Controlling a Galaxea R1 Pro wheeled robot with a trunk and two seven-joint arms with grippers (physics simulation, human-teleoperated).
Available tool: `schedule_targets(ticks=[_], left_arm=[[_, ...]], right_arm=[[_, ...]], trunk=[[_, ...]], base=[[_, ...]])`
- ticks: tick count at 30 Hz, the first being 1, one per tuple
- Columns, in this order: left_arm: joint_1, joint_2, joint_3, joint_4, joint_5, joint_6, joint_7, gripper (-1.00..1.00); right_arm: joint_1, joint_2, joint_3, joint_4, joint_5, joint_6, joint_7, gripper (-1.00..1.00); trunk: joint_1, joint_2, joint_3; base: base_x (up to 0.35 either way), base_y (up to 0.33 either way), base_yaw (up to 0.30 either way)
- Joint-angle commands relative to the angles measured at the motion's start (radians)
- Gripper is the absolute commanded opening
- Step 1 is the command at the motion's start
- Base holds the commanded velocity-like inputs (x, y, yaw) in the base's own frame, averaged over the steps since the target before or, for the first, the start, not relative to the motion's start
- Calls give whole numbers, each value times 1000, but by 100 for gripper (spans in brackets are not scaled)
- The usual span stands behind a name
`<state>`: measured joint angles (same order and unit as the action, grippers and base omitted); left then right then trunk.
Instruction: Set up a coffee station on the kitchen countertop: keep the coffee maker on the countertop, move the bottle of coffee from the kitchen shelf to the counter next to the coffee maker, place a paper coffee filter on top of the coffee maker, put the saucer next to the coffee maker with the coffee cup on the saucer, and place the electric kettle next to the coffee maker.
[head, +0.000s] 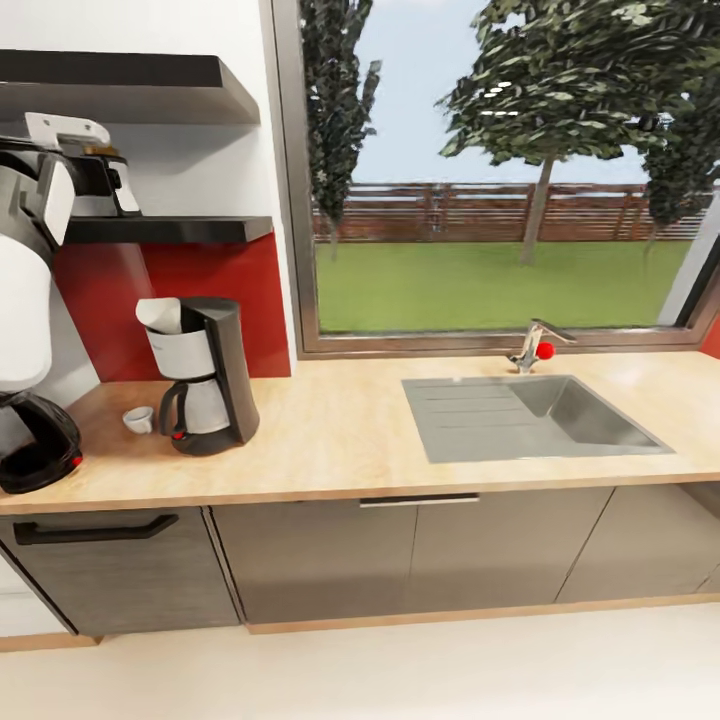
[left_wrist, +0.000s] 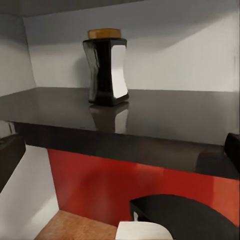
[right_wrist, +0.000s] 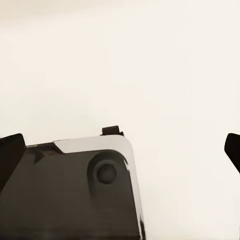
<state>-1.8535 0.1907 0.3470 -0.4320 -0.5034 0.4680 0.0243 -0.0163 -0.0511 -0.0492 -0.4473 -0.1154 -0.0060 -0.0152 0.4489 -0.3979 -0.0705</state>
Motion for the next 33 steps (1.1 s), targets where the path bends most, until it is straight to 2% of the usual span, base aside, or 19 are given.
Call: schedule_targets(ticks=[1,14,18,26,33], left_arm=[[-1,0,3,-9,0,3,-9,100],[-1,2,-5,-40,-3,8,-27,100],[-1,2,-7,-52,-5,8,-27,100],[-1,3,-8,-94,-6,9,-29,100],[-1,6,-7,-97,-7,10,-30,100]], right_arm=[[-1,1,2,18,-11,0,-1,100],[-1,2,2,172,-10,-5,-1,100],[-1,2,3,181,-10,-5,0,100],[-1,2,3,183,-10,-2,1,100],[-1,2,3,182,-10,-2,0,100]], trunk=[[1,-2,-2],[1,-2,-2],[1,-2,-2],[1,-2,-2],[1,-2,-2]], base=[[298,0,0],[329,55,0],[238,88,0],[43,14,-1],[210,127,-158]])
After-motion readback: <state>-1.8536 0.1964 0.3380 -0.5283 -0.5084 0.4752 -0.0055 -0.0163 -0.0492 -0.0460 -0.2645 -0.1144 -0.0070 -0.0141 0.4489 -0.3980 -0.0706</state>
